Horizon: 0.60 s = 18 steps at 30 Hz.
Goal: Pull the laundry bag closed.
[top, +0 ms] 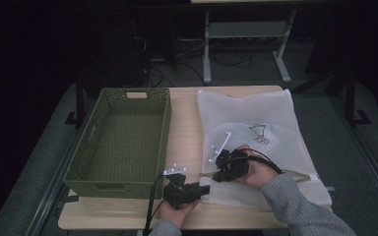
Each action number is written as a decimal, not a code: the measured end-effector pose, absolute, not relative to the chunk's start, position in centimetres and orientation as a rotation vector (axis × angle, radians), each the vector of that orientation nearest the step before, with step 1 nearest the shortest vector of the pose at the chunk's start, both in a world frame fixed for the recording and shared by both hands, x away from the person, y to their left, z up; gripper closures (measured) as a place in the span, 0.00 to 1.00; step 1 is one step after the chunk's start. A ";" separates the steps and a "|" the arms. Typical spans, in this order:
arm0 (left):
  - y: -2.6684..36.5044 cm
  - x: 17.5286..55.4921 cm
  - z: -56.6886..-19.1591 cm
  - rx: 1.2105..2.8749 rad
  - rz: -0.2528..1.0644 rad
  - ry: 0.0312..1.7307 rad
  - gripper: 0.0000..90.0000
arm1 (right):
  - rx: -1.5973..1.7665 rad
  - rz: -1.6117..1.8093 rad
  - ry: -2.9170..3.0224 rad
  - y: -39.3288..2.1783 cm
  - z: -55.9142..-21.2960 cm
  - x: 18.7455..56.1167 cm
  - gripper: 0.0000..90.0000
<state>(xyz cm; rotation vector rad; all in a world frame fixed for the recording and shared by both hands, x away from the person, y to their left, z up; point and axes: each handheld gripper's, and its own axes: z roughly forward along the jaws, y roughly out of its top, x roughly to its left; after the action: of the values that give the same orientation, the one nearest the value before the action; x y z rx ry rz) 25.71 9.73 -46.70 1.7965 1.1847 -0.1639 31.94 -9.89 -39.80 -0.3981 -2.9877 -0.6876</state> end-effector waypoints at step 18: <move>9.8 25.5 -46.5 1.795 -0.122 1.166 0.90 | -0.428 -0.729 -3.002 -8.0 -38.4 33.0 0.77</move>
<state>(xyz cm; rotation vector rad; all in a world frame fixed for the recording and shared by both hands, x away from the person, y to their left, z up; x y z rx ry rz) 25.51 9.82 -46.52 1.7948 1.1657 -0.1223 32.99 -7.97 -38.38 -0.4281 -3.0018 -0.7291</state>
